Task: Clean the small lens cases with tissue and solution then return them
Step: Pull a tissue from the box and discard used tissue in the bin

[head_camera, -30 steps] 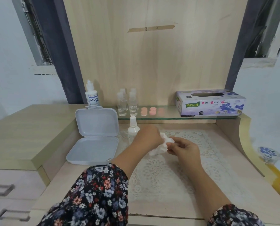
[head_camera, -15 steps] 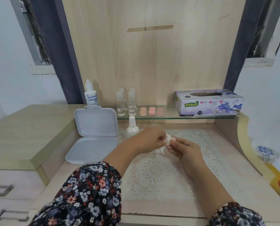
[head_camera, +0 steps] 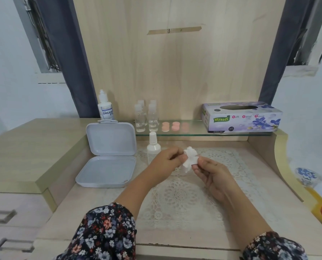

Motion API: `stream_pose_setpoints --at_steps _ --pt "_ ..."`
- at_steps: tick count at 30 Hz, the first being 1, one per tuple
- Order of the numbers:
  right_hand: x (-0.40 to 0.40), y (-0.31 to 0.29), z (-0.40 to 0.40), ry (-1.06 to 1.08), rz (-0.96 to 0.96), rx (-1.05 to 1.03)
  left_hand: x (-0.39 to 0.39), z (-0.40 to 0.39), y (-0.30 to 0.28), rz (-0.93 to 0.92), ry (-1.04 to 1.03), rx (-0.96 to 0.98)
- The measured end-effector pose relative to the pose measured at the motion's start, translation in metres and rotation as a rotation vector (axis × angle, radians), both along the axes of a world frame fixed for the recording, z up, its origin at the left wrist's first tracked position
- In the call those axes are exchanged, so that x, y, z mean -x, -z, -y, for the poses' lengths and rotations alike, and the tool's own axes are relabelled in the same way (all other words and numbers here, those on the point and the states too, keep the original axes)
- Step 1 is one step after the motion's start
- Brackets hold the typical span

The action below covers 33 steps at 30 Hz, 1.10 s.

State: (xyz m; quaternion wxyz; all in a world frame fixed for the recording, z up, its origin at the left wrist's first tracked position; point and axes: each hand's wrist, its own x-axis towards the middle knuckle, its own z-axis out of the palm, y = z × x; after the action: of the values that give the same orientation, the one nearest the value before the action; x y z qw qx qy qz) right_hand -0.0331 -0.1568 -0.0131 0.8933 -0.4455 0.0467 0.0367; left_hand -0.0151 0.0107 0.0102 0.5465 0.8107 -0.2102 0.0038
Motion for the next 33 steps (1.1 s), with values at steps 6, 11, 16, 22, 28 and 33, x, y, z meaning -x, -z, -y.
stream_pose_setpoints --at_steps 6,11,16,22,28,33 --pt "0.003 0.004 -0.003 0.06 0.104 0.179 0.001 0.016 0.011 -0.089 -0.231 0.128" --pt "0.002 0.005 -0.004 0.116 0.139 0.238 -0.001 0.015 0.008 0.019 -0.265 0.118" --pt "0.001 0.006 -0.005 0.141 0.135 0.223 0.002 0.025 0.006 0.066 -0.285 -0.095" --pt "0.003 0.007 -0.007 0.149 0.176 0.274 -0.003 0.035 0.002 -0.023 -0.363 -0.091" --pt "0.001 0.011 -0.008 0.172 0.213 0.367 -0.01 0.037 0.003 -0.206 -0.428 0.093" --pt "0.0 0.012 -0.008 0.187 0.221 0.371 -0.01 0.027 0.01 -0.377 -0.462 0.522"
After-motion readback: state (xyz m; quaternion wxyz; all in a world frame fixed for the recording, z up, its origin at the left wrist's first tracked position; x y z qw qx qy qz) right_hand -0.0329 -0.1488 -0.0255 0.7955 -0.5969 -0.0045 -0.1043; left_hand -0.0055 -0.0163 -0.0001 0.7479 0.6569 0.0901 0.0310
